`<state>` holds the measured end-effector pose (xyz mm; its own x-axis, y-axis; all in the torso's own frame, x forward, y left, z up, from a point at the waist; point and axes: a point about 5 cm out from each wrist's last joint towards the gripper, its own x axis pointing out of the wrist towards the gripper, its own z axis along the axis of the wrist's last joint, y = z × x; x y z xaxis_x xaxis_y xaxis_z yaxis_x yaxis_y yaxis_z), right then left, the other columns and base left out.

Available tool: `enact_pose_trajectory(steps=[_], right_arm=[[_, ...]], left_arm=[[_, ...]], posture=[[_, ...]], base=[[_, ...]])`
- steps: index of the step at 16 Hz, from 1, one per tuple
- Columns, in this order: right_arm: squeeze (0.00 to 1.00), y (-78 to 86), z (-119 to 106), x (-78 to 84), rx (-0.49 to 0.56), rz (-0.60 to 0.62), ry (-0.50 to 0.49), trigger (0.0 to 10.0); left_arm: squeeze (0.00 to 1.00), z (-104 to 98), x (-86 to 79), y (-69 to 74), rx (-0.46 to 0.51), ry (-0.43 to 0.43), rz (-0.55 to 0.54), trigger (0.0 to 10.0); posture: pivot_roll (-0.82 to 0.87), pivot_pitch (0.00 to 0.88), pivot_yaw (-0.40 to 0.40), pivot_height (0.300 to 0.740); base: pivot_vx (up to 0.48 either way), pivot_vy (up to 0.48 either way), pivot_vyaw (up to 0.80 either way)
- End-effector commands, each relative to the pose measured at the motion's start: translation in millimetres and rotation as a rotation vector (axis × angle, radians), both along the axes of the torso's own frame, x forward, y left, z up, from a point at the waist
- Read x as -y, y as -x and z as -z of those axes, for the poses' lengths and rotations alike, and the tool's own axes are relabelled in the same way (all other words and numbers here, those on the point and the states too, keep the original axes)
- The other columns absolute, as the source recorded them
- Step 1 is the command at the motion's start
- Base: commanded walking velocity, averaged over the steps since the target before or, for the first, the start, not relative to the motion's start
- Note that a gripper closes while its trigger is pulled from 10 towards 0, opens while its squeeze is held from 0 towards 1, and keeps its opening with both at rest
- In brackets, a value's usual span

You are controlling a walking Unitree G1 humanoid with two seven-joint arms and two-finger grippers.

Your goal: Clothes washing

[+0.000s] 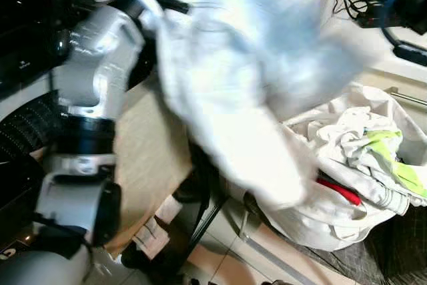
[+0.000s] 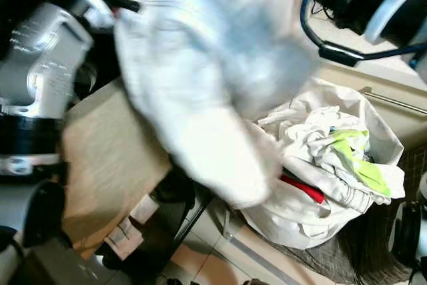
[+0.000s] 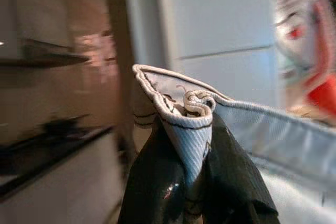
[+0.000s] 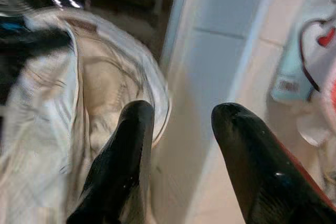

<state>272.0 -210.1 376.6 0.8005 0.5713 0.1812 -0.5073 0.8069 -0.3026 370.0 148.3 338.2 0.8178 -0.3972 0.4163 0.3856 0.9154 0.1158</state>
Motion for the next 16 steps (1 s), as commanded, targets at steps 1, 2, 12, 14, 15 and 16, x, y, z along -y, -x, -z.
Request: enact_pose_trajectory(steps=[1, 2, 12, 14, 15, 16], right_arm=[[0.0, 5.5, 0, -3.3, -0.004, -0.048, -0.006, 10.0], [0.0, 7.8, 2, -5.0, -0.01, -0.075, 0.0, 10.0], [0.0, 8.9, 28, -22.6, -0.074, -0.098, 0.027, 10.0], [0.0, 10.7, 36, -24.7, -0.103, -0.096, 0.031, 10.0], [0.0, 10.9, 38, -26.1, -0.111, -0.1, 0.031, 10.0], [0.0, 14.8, 59, -41.3, -0.2, -0.16, 0.098, 10.0]], left_arm=[[0.0, -21, -10.8, 1.8, 0.086, -0.002, -0.07, 0.0], [0.0, -32, -26.8, -3.3, 0.119, -0.041, -0.181, 0.0], [0.0, -89, -94.1, -21.6, 0.296, -0.795, -1.072, 0.0], [0.0, -25, -102.1, -38.7, 0.049, -0.879, -1.015, 2.9], [0.0, -9, -102.3, -41.4, -0.017, -0.867, -0.986, 4.8], [0.0, 74, -99.7, -45.6, -0.414, -0.853, -0.78, 10.0]], posture=[[-0.1, 0.0, 0.08, 0.74], [-0.09, 0.0, 0.076, 0.74], [-0.09, 0.0, 0.094, 0.74], [-0.09, 0.0, 0.087, 0.74], [-0.09, 0.0, 0.086, 0.74], [-0.09, 0.0, 0.082, 0.74]], base=[[0.0, 0.0, 0.0], [0.0, 0.0, 0.0], [0.0, 0.0, 0.0], [0.0, 0.0, 0.0], [0.0, 0.0, 0.0], [0.0, 0.0, 0.0]])
